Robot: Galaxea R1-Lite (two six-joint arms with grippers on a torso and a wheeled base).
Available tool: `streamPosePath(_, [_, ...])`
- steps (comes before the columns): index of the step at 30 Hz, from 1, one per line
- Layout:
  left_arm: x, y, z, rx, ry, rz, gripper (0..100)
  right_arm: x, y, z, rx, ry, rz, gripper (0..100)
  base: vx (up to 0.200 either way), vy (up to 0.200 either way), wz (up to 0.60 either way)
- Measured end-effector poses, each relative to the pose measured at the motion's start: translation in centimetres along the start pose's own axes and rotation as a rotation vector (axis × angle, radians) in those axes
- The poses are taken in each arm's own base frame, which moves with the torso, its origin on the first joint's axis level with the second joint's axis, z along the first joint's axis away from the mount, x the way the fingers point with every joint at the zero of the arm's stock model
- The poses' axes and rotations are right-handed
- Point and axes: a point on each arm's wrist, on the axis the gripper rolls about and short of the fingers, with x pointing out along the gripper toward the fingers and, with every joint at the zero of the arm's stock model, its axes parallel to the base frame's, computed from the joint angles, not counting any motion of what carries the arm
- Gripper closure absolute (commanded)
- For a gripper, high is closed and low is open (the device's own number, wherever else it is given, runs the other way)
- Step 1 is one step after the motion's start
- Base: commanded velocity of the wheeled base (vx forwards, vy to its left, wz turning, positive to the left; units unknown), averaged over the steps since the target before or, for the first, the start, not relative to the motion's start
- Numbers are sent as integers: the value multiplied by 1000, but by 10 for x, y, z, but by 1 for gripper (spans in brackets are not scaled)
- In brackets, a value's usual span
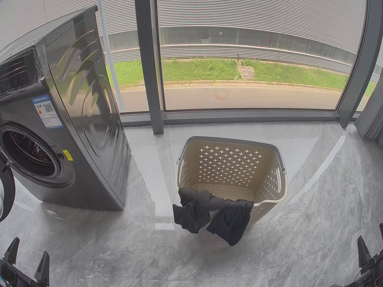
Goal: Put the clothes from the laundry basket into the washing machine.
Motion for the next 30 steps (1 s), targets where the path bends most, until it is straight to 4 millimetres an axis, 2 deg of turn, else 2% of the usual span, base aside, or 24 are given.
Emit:
streamPosePath(9, [0, 0, 0, 2, 0, 0, 0, 0, 0, 0, 2, 0, 1, 0, 0, 0, 0])
streamPosePath(15, [0, 0, 0, 2, 0, -1, 0, 0, 0, 0, 1, -1, 1, 0, 0, -200, 0])
streamPosePath(30, [0, 0, 0, 7, 0, 0, 0, 0, 0, 0, 15, -1, 1, 0, 0, 0, 0])
